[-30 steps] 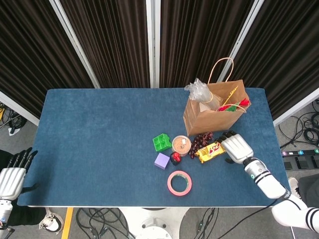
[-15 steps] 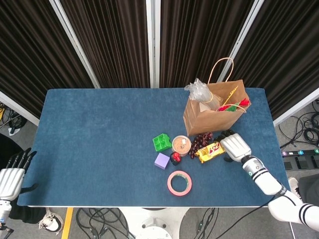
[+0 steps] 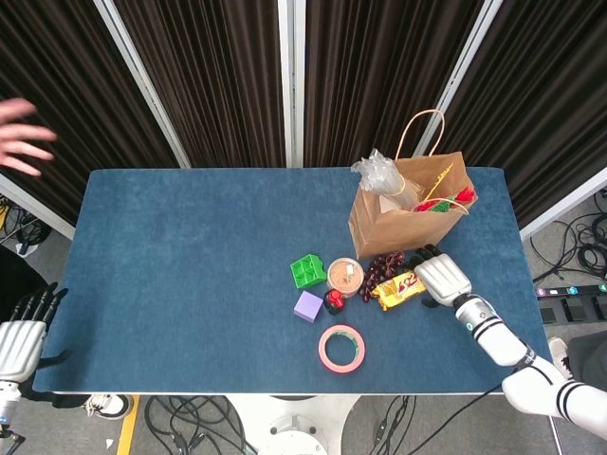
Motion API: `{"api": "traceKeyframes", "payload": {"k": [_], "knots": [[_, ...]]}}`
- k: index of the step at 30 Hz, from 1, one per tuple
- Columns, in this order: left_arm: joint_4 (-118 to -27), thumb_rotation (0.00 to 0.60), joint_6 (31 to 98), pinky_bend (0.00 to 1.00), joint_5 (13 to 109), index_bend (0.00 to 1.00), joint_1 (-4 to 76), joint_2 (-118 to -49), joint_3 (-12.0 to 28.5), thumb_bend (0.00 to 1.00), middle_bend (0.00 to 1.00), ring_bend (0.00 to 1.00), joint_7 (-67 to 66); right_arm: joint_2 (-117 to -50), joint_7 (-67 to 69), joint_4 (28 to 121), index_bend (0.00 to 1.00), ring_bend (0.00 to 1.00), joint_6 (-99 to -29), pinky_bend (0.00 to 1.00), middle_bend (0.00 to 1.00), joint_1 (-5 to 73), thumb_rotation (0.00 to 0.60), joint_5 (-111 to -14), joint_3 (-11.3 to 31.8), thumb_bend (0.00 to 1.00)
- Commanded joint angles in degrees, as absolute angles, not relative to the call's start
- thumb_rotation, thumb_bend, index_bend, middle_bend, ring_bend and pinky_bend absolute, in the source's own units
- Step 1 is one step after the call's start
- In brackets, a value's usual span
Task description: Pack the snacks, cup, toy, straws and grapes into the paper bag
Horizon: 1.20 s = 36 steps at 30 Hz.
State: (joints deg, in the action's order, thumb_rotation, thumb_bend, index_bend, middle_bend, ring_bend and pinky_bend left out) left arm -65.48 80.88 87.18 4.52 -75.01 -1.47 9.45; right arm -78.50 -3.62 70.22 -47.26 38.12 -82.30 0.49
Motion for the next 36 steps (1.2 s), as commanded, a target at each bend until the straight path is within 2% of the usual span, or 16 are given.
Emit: {"api": "traceKeyframes", "payload": {"k": [1,7,15,26,30,36], "knots": [[-65.34,0.6,80.87,0.11,87.14,0.07,4.47,-75.08,-1.49,0.06,0.04,0.0,9.53,-79.05,-3.5,69.55,0.3,0.12,-47.24,0.12,0.27,38.18,0.6,-82.31,0.57,0.06],[-65.05,0.6,80.71,0.11,87.04,0.07,4.39,-75.21,-1.56,0.06,0.04,0.0,9.7,-80.38,-3.32,67.72,0.29,0.14,-46.57,0.12,0.27,38.05,0.6,-81.93,0.31,0.08],[-64.82,0.6,80.64,0.11,86.99,0.07,4.35,-75.35,-1.56,0.06,0.04,0.0,9.77,-80.99,-3.8,66.94,0.34,0.22,-46.98,0.2,0.32,37.68,0.6,-82.25,-0.05,0.1],[-64.91,0.6,80.71,0.11,86.92,0.07,4.3,-75.18,-1.47,0.06,0.04,0.0,9.79,-83.41,-5.05,64.42,0.56,0.38,-51.02,0.4,0.48,36.36,0.6,-82.22,1.07,0.23],[-65.15,0.6,80.81,0.11,86.99,0.07,4.32,-75.05,-1.45,0.06,0.04,0.0,9.73,-82.32,-4.21,66.02,0.58,0.39,-51.92,0.41,0.49,36.3,0.6,-82.68,1.41,0.24],[-65.59,0.6,80.9,0.11,87.17,0.07,4.45,-75.03,-1.41,0.06,0.04,0.0,9.51,-76.87,-4.52,74.58,0.59,0.4,-56.01,0.42,0.49,36.31,0.6,-84.65,2.85,0.24]]}}
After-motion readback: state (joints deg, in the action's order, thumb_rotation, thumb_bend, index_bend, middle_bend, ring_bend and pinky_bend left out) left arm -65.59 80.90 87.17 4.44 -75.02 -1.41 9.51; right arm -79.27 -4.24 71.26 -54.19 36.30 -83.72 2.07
